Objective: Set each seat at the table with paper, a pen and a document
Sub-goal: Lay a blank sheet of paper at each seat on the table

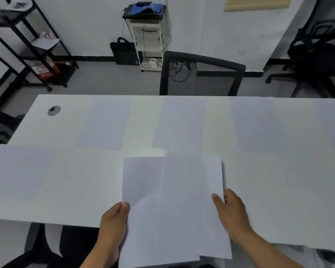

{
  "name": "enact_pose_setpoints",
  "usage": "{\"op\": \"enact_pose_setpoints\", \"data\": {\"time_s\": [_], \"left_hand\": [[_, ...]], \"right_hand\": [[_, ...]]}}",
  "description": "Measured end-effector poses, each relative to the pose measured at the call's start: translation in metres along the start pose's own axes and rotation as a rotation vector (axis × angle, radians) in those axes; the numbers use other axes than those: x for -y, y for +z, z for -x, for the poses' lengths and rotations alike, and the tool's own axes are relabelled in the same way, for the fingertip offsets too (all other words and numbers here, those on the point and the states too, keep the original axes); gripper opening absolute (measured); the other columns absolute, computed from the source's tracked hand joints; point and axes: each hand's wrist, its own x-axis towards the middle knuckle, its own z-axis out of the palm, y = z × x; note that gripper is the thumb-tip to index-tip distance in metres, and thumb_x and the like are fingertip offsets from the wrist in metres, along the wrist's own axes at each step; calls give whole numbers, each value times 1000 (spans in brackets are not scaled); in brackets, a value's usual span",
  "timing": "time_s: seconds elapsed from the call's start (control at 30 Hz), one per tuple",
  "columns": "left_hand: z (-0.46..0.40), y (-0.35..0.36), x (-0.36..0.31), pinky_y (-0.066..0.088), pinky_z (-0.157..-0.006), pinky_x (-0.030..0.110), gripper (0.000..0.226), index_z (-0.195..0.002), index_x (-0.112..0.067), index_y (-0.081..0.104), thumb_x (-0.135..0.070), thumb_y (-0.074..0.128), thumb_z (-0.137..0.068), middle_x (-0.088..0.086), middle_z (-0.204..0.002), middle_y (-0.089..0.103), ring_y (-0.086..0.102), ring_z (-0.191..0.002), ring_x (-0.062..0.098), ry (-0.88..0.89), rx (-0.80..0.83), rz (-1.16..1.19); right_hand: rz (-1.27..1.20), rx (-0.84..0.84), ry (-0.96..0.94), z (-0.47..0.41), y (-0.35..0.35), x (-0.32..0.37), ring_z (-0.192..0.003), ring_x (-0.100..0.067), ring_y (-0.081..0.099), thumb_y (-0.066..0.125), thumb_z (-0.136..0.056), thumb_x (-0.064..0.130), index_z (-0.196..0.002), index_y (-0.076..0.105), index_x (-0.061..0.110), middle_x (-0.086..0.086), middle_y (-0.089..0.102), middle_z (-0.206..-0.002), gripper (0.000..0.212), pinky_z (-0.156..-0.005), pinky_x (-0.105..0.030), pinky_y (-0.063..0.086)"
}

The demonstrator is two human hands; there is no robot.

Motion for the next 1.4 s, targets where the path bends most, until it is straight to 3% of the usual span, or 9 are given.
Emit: {"op": "enact_pose_setpoints", "data": {"time_s": [0.13,0.27,0.43,0.63,0.77,0.97,1.13,1.27,1.4], "left_hand": [[4,-14,-11,59,-100,55,33,-98,3,77,-21,58,-113,21,-102,82,77,-92,33,38,-71,-21],[3,-26,-12,57,-90,47,37,-95,7,72,-24,60,-112,27,-92,75,70,-85,28,68,-113,-19],[9,-28,-15,54,-86,43,36,-95,5,77,-22,60,-112,13,-88,80,71,-87,29,90,-146,-31],[19,-30,-32,54,-92,47,32,-91,-3,83,-18,63,-111,22,-98,82,74,-90,32,107,-154,12],[27,-24,-41,56,-90,46,32,-97,0,82,-18,60,-112,19,-100,84,77,-91,33,119,-133,18],[32,-1,-41,58,-100,52,31,-104,-3,83,-19,58,-113,17,-104,84,80,-97,35,98,-56,1],[33,11,-34,59,-92,46,32,-104,-2,83,-19,58,-113,16,-104,84,81,-97,36,83,-22,-15],[30,14,-31,58,-101,53,33,-100,-5,83,-21,58,-113,17,-105,84,80,-102,39,68,0,-41],[28,16,-31,58,-94,48,33,-100,0,79,-22,58,-113,19,-104,83,80,-95,36,67,17,-66]], "right_hand": [[104,-49,-19,-8,-6,-8,-64,-27,54,63,-104,36,-84,51,7,-10,62,-77,37,-58,-36,39],[222,-91,-51,-17,-13,-16,-60,-22,45,61,-104,38,-83,46,8,-12,59,-74,40,-56,-36,36],[324,-70,-94,-17,-15,-17,-59,-18,41,60,-105,38,-78,40,15,-1,52,-71,41,-56,-35,32],[458,-56,-144,-17,-19,-13,-63,-13,49,55,-106,42,-80,40,21,7,54,-76,37,-56,-32,37],[495,-44,-141,-17,-21,-13,-65,-10,49,54,-107,43,-82,39,24,10,53,-78,35,-55,-29,36],[519,-1,-90,-13,-12,-9,-67,-16,49,53,-107,44,-78,35,24,9,51,-78,40,-56,-32,34],[554,3,-69,-20,-13,-9,-64,-15,47,54,-107,47,-78,33,24,7,52,-77,42,-53,-31,30],[580,14,-61,-25,-15,-5,-68,-19,48,56,-106,50,-78,33,25,9,49,-77,44,-52,-31,29],[593,20,-44,-29,-15,0,-64,-15,48,58,-104,53,-78,36,23,7,53,-78,45,-51,-31,29]]}}
